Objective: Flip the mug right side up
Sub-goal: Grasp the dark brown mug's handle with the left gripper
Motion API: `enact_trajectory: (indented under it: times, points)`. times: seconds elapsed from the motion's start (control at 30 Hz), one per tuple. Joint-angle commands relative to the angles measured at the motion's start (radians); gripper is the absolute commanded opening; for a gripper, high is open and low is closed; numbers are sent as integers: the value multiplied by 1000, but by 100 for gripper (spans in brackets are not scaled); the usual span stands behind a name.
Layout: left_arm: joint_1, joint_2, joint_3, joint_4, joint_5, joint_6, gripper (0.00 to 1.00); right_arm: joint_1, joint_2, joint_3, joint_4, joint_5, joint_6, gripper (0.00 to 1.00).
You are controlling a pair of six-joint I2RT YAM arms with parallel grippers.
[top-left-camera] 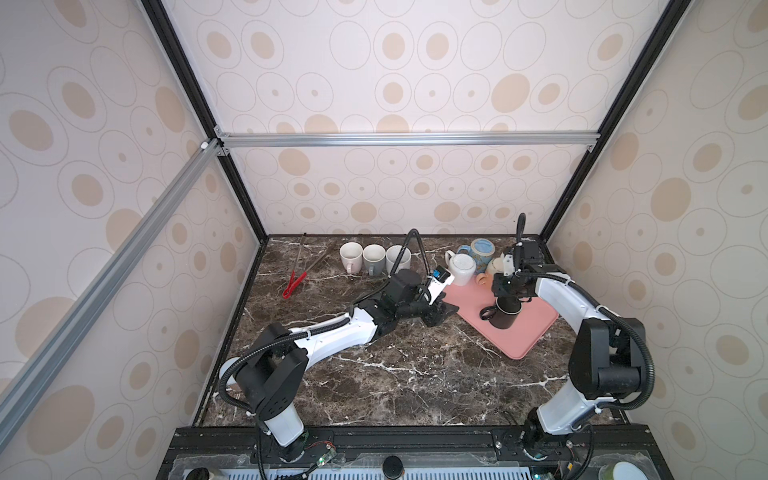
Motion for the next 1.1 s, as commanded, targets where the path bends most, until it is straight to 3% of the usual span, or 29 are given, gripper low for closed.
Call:
enact_trajectory:
  times: [0.0, 0.23, 0.53, 0.9, 1.07]
  points:
    - [-39, 60, 87, -112, -33, 201, 60, 43, -67, -22, -12, -19, 16, 42]
    - [-79, 192, 185, -57, -80, 200, 63, -1, -156, 4, -46, 31, 113, 45]
    - [-119, 410, 349, 26, -103, 172, 66, -222, -280, -230, 152, -180, 343, 46]
    - [-117, 679, 705, -127, -97, 185, 67, -252, -255, -278, 155, -253, 342, 47]
    - [-117, 723, 777, -165, -82, 176, 56, -252, -235, -293, 161, -272, 335, 47]
